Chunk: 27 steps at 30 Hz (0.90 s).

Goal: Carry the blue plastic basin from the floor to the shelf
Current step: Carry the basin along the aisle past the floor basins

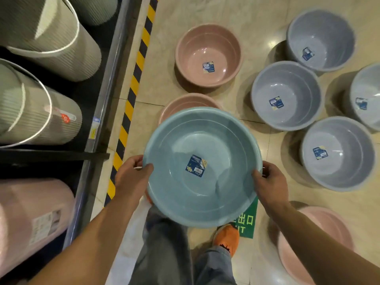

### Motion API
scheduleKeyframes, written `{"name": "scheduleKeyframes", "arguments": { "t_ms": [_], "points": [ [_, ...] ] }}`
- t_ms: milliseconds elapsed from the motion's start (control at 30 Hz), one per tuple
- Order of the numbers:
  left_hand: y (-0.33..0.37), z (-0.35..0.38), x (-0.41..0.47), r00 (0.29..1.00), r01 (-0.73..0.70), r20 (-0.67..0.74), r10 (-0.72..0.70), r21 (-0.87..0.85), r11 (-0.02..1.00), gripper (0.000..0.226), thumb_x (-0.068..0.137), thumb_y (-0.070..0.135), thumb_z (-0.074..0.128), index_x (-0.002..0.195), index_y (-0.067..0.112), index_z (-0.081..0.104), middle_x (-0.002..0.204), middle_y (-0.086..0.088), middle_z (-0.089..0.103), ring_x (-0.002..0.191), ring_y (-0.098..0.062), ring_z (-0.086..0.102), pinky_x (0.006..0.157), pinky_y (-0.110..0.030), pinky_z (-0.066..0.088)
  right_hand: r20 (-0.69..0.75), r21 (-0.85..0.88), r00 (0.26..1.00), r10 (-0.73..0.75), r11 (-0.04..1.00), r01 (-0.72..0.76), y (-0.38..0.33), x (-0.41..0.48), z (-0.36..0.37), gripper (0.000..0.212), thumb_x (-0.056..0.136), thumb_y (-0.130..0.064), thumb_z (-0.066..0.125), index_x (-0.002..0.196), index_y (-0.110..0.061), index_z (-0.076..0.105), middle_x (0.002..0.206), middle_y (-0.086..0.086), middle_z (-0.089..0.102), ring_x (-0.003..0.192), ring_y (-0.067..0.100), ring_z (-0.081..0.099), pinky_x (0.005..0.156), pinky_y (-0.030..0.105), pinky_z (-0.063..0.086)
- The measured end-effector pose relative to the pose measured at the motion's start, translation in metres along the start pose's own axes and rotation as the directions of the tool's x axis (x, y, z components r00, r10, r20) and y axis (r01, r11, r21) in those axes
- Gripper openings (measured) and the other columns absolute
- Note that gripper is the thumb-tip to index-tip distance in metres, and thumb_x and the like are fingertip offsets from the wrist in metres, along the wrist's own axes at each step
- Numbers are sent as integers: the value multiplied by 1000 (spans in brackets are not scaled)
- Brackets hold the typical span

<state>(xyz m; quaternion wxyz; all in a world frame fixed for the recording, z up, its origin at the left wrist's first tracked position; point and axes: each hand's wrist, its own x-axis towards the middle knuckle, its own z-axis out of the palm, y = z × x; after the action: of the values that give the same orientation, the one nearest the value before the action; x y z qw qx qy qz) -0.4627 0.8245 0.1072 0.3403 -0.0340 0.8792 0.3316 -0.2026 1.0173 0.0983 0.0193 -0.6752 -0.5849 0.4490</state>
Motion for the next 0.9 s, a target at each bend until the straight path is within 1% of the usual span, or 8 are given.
{"name": "scheduleKeyframes", "arguments": {
  "t_ms": [133, 267, 400, 500, 633, 700, 800, 900],
  "points": [
    [39, 2, 33, 1000, -23, 21, 23, 6, 1000, 32, 90, 21, 71, 120, 29, 68, 108, 11, 69, 99, -17, 64, 68, -25, 47, -29, -7, 1000, 2, 1000, -2, -38, 28, 3, 39, 95, -19, 61, 133, -12, 64, 110, 7, 71, 95, 30, 67, 85, 47, 58],
    [68, 5, 70, 996, -4, 90, 4, 3, 1000, 34, 93, 20, 71, 126, 24, 67, 111, 6, 68, 104, -21, 65, 80, -31, 54, -62, -2, 997, 47, 999, -47, -66, 53, 14, 38, 97, -20, 62, 135, -12, 64, 113, 8, 71, 96, 33, 67, 86, 47, 58],
    [84, 7, 104, 993, 29, 111, -28, -7, 1000, 27, 92, 15, 71, 116, 26, 67, 96, 15, 65, 96, -17, 65, 63, -21, 46, -57, -23, 994, 89, 996, -90, -86, 79, 35, 36, 98, -18, 59, 134, -13, 64, 117, 8, 71, 102, 32, 67, 89, 46, 56],
    [90, 16, 131, 990, 53, 133, -56, 21, 998, 25, 91, 15, 70, 111, 30, 64, 98, 12, 66, 100, -22, 64, 69, -29, 51, -65, -30, 993, 98, 995, -100, -91, 100, 50, 36, 96, -19, 59, 130, -15, 68, 117, 7, 72, 102, 32, 67, 86, 42, 54],
    [86, 33, 162, 988, 83, 125, -90, 63, 995, 27, 90, 15, 71, 116, 22, 65, 99, 8, 67, 98, -21, 65, 80, -33, 52, -47, -40, 993, 110, 993, -112, -89, 132, 69, 33, 92, -16, 60, 123, -14, 71, 108, 5, 72, 98, 29, 66, 78, 32, 45],
    [83, 42, 176, 985, 98, 135, -105, 61, 993, 25, 90, 15, 71, 112, 25, 64, 98, 12, 66, 96, -18, 66, 80, -32, 54, -38, -43, 992, 117, 992, -118, -85, 147, 77, 34, 91, -15, 60, 122, -13, 72, 106, 5, 73, 96, 29, 66, 76, 30, 44],
    [76, 53, 195, 984, 116, 133, -119, 32, 993, 27, 91, 14, 71, 115, 25, 63, 100, 12, 66, 92, -7, 64, 68, -25, 52, -2, -48, 993, 119, 992, -119, -81, 167, 92, 35, 92, -15, 60, 125, -13, 70, 109, 5, 73, 98, 29, 67, 78, 31, 46],
    [66, 66, 213, 982, 153, 104, -156, 30, 988, 31, 88, 10, 70, 119, 17, 69, 102, 6, 71, 94, -14, 68, 74, -33, 59, 13, -44, 992, 129, 991, -128, -74, 185, 106, 36, 95, -16, 61, 130, -12, 67, 117, 5, 71, 104, 27, 65, 81, 30, 46]
  ]
}}
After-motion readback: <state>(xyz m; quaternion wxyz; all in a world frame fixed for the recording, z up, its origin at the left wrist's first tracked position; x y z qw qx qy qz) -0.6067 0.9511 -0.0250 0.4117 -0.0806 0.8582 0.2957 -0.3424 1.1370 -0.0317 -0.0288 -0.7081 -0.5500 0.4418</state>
